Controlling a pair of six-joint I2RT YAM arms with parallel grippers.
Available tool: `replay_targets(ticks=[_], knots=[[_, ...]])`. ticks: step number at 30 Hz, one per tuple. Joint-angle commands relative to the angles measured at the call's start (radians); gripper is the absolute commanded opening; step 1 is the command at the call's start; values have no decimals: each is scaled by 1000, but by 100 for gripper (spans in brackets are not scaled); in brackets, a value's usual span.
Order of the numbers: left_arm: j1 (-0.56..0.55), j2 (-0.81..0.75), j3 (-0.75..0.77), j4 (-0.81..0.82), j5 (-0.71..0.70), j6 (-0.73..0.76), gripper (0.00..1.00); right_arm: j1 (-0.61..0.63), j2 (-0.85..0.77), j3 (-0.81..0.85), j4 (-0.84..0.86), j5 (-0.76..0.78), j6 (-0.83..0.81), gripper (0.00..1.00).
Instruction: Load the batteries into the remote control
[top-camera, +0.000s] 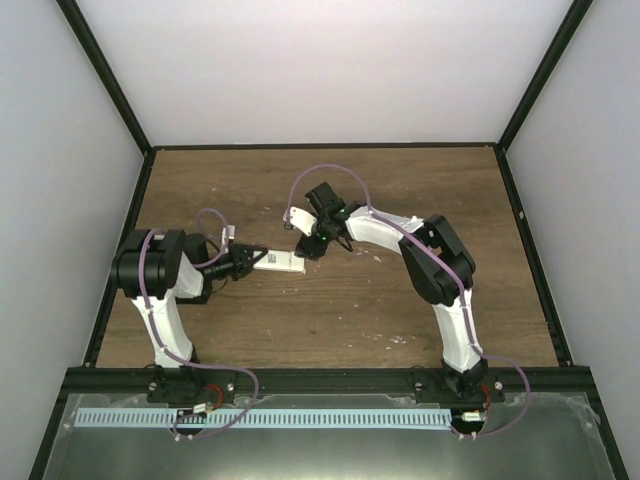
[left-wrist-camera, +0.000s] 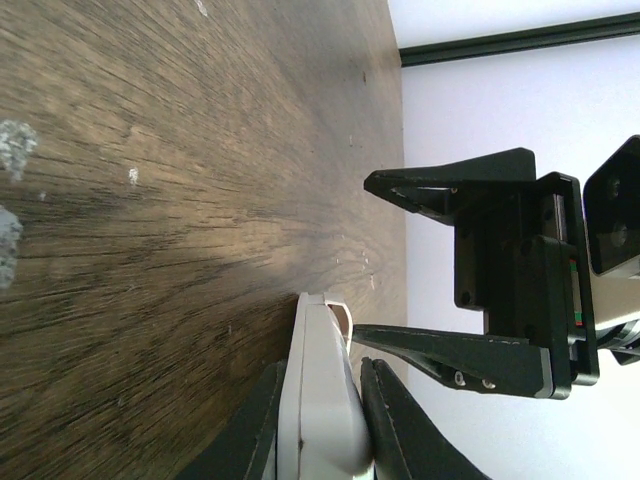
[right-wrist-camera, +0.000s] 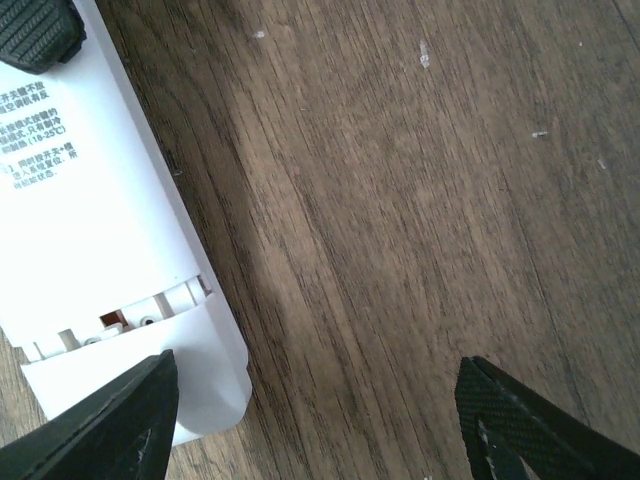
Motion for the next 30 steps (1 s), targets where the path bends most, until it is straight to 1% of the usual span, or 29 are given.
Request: replay_targets(ticks=[1,18,23,27,30], knots=[[-11,27,-7,-37,80,49,0,-5,75,20,-39,32,2,73],[-9,28,-5,-45,90,56,0,10,118,50,-61,36,22,72],[-6,29,-6,-49,89,57,0,5,81,38,-50,58,27,72],[-4,33,-6,-37,88,50,0,-23,44,59,-54,54,71,71],[-4,36,-7,-32,88,46,0,-37,-24,55,-30,68,97,69]])
